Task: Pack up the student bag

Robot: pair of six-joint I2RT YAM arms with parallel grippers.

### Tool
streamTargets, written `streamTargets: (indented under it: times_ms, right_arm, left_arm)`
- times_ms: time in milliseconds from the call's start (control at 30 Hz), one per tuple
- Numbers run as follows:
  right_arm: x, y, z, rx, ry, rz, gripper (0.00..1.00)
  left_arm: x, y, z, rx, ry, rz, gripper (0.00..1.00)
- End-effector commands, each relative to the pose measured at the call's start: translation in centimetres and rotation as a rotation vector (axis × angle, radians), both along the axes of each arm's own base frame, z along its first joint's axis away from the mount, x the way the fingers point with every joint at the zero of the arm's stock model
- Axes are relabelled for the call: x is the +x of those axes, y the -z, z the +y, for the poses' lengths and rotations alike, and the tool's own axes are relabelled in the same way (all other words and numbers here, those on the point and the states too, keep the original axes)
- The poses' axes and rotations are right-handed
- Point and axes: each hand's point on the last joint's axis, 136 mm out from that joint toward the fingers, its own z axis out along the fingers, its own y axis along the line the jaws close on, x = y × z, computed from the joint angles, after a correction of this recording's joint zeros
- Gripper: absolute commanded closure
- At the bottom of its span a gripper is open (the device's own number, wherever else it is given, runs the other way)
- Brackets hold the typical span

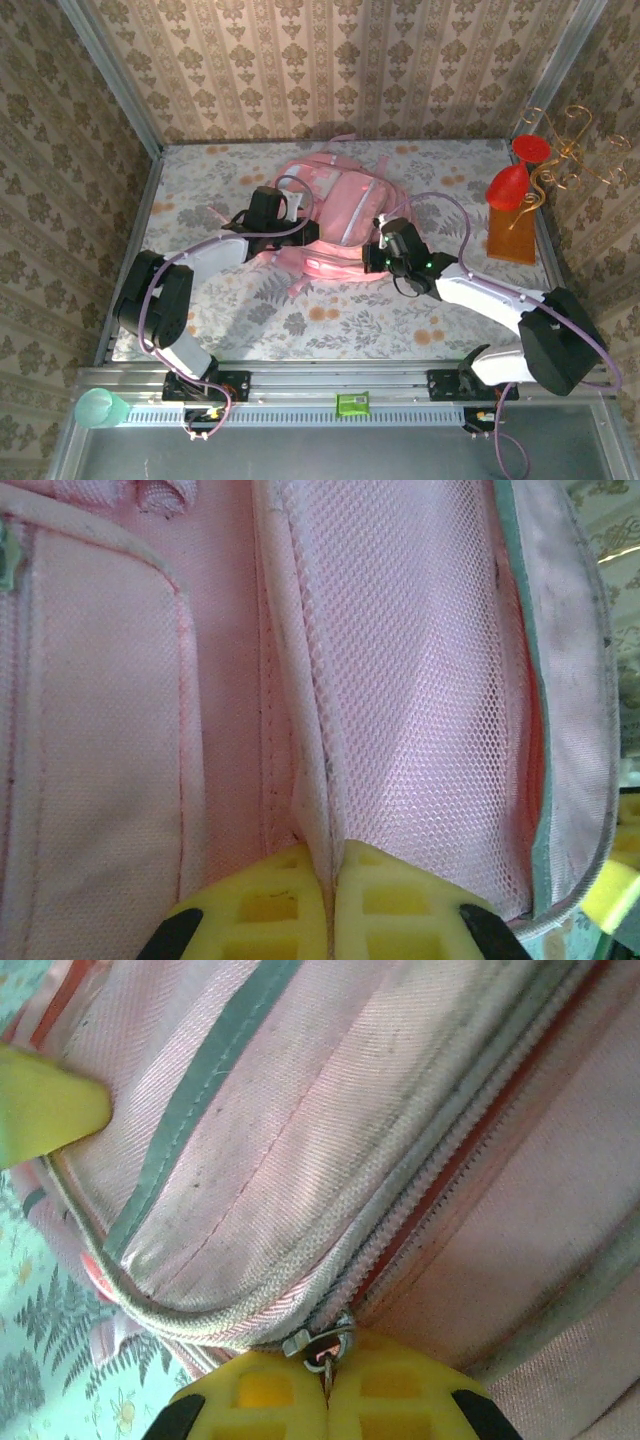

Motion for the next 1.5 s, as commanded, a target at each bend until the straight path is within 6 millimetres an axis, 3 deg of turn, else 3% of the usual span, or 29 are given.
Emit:
streamTargets:
  times_ms: [0,100,267,400,567,767,967,1100,1167,1267,1467]
  right_arm:
    - [0.0,-1.3,-1.1,-0.076,-0.078,-0.031,1.00]
    - [-0.6,-2.5,0.2,-0.027,-0.156,-0.039,1.00]
    - [-1.4,-4.3,1.7,0.041,-0.234,-0.029,1.00]
    - [-2.0,-5.6,2.8,0.086,-0.289,-0.004,1.00]
    - [-2.4,-7.2,3.7,0.161,-0.331,-0.001,1.00]
    - [-2.5,-8.0,4.5,0.232,-0.351,0.000,1.00]
    - [-2.5,-7.3,4.1,0.225,-0.321,0.019,1.00]
    - [-2.0,-4.9,1.0,0.082,-0.188,0.068,1.00]
    - [-1.7,-3.8,-1.1,0.002,-0.107,0.090,1.00]
    - [-1.0,-3.0,-4.3,-0.124,0.033,0.100,1.00]
    - [0.9,-3.5,-7.0,-0.261,0.137,0.062,1.00]
  left_arm:
    - [1.6,-0.6,3.5,0.118,-0.065,-0.096,0.77]
    - [0.9,-3.0,3.4,0.135,-0.020,-0.228,0.54]
    - [-2.6,-6.9,0.9,0.150,0.154,-0.544,0.37]
    - [-5.7,-6.8,-1.9,0.253,0.369,-0.802,0.29]
    - [-6.3,-5.4,-4.1,0.372,0.529,-0.933,0.29]
    - [-5.0,-3.8,-5.6,0.446,0.594,-0.940,0.38]
    - [-5.0,-2.9,-6.1,0.441,0.628,-0.922,0.66]
    - [-5.1,-2.8,-5.1,0.427,0.641,-0.915,0.92]
    - [-5.2,-2.9,-4.4,0.411,0.647,-0.922,0.99]
    - [-5.7,-3.4,-3.4,0.382,0.666,-0.947,1.00]
    - [-6.4,-3.3,-1.1,0.321,0.717,-0.903,1.00]
